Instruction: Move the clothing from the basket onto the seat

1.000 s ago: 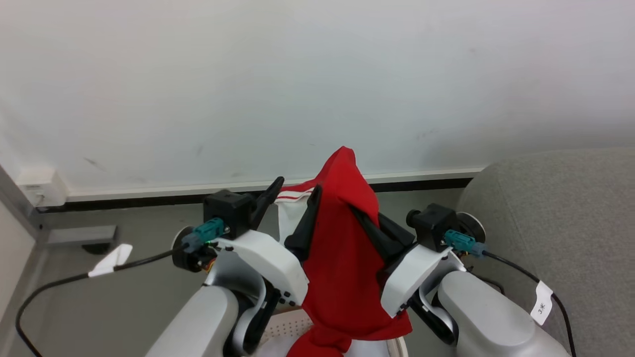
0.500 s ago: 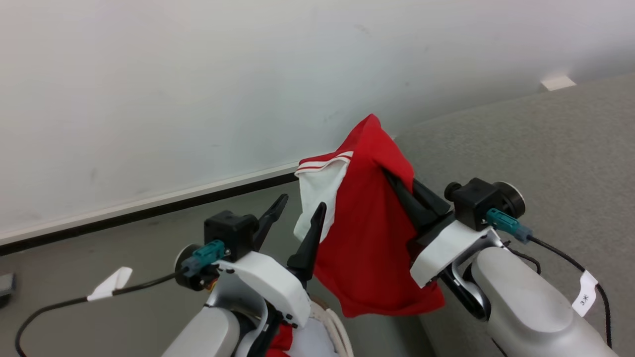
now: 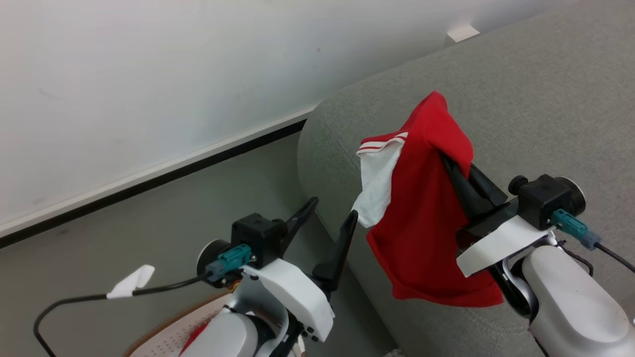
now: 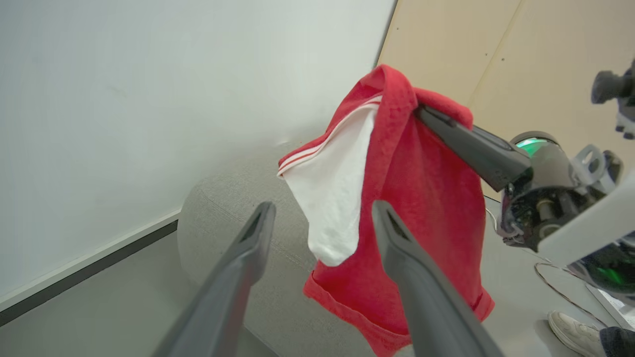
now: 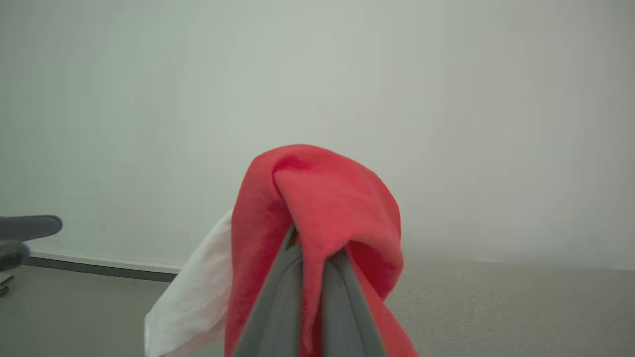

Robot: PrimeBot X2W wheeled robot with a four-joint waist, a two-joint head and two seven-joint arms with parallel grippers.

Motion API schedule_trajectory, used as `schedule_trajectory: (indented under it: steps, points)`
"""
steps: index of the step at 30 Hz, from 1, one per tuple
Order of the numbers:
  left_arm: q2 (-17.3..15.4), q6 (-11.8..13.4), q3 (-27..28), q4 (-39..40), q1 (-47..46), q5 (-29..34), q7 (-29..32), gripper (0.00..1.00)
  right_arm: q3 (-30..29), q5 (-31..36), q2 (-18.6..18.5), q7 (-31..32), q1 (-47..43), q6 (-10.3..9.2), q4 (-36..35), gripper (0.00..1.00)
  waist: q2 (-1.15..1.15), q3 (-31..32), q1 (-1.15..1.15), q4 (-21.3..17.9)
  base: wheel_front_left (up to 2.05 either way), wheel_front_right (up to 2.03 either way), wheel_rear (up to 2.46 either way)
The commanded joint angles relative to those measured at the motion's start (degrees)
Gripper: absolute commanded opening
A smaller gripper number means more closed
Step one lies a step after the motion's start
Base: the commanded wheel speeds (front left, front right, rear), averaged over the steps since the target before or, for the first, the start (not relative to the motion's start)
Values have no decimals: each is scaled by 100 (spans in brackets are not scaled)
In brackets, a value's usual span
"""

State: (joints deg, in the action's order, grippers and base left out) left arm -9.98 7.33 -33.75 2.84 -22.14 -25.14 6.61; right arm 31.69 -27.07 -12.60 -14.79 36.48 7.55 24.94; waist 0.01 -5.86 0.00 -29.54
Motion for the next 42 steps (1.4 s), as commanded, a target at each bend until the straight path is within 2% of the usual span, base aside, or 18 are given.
schedule_trajectory:
  steps: [1, 6, 12, 18, 21, 28, 34, 35, 37, 38, 40, 42]
  points:
    - [-36, -20, -24, 66, -70, 67, 41, 100, -114, 64, -28, -41, -91, -12, -85, 0, -1, -172, 0, -122, 0, 0, 0]
    - [-82, -75, -160, 199, -244, 182, 210, 100, -572, 33, -70, -18, -134, -13, -258, 0, -1, -530, 0, -71, 0, 0, 0]
    - [-180, -243, -331, 400, -636, 327, 513, 100, -1250, 4, -179, 167, 350, -13, -225, 0, -1, -1271, 0, 218, 0, 0, 0]
    - [-239, -414, -396, 601, -1116, 442, 714, 100, -2186, 120, -610, 490, 1253, -12, 69, 0, -1, -2069, 0, 652, 0, 0, 0]
    - [-239, -490, -430, 665, -1314, 489, 765, 100, -2670, 277, -886, 716, 1683, -13, 333, 0, -1, -2434, 0, 886, 0, 0, 0]
    - [-313, -581, -436, 831, -1527, 523, 797, 100, -3980, 869, -1130, 1005, 2497, -13, 1388, 0, -1, -3069, 0, 1238, 0, 0, 0]
    - [-326, -607, -421, 754, -1498, 457, 654, 100, -4891, 1640, -821, 894, 2395, -12, 2314, 0, -1, -3144, 0, 1393, 0, 0, 0]
    - [-326, -605, -417, 735, -1475, 436, 635, 100, -5005, 1732, -753, 861, 2344, -12, 2443, 5, -1, -3116, 0, 1401, 0, 0, 0]
    - [-321, -593, -415, 682, -1420, 395, 581, 100, -5178, 1964, -659, 719, 2283, -13, 2635, 60, -1, -3039, 0, 1403, 0, 0, 0]
    - [-328, -584, -407, 653, -1397, 389, 568, 100, -5253, 2017, -581, 652, 2254, -13, 2720, 100, -1, -2993, 0, 1396, 0, 0, 0]
    - [-345, -545, -372, 615, -1350, 357, 520, 100, -5289, 2121, -345, 543, 2166, -12, 2875, 100, -1, -2882, 0, 1372, 0, 0, 0]
    - [-364, -523, -336, 593, -1298, 325, 474, 100, -5242, 2190, -296, 399, 2116, -13, 2937, 100, -1, -2765, 0, 1361, 0, 0, 0]
